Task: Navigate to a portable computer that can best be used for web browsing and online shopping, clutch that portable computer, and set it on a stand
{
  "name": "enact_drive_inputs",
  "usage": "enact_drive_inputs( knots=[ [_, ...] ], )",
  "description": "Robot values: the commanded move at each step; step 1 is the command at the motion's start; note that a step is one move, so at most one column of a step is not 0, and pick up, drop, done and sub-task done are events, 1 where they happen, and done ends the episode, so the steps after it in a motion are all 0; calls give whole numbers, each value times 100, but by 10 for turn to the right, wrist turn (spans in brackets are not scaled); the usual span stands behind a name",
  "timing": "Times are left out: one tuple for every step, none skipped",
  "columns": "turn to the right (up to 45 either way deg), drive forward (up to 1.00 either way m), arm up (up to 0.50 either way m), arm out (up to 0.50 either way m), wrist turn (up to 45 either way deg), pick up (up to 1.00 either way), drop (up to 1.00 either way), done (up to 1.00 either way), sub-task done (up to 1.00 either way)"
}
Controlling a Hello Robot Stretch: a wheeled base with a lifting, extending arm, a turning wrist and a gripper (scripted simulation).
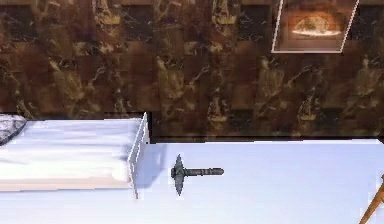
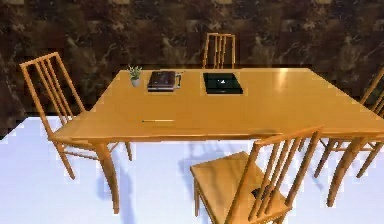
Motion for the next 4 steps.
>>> enact_drive_inputs(
  knots=[
    [450,0,0,0,0,0,0,0,0],
    [60,0,0,0,0,0,0,0,0],
    [0,45,0,0,0,0,0,0,0],
    [-210,0,0,0,0,0,0,0,0]
  ],
)
